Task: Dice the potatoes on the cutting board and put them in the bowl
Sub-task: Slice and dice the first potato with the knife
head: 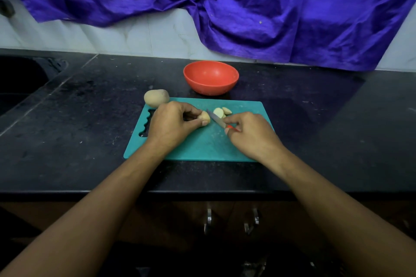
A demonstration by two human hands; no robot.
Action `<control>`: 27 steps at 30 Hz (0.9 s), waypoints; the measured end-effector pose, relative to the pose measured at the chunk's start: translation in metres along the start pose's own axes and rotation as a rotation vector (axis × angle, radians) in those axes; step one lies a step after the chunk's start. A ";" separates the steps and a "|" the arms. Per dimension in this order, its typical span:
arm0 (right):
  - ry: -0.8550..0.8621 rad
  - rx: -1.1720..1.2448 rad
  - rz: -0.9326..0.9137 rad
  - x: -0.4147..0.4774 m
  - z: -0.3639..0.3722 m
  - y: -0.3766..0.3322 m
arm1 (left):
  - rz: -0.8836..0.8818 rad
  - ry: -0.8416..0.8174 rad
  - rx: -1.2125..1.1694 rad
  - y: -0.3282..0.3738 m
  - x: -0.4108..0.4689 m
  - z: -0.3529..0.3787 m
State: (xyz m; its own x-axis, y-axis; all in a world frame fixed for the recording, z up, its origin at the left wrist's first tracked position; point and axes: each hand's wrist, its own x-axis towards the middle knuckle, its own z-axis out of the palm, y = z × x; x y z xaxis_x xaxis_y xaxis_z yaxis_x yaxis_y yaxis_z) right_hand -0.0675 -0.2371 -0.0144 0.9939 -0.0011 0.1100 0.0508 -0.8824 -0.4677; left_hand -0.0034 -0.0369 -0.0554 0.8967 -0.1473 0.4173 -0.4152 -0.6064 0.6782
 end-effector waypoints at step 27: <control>0.095 -0.303 -0.156 -0.024 -0.012 -0.035 | 0.032 0.020 0.032 -0.002 0.001 0.001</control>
State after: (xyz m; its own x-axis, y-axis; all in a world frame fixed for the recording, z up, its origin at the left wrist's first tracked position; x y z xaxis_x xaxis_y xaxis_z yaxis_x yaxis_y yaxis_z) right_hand -0.0945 -0.2122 0.0095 0.9622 0.1135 0.2474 0.1559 -0.9749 -0.1589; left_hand -0.0015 -0.0363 -0.0570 0.8799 -0.1517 0.4503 -0.4381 -0.6261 0.6450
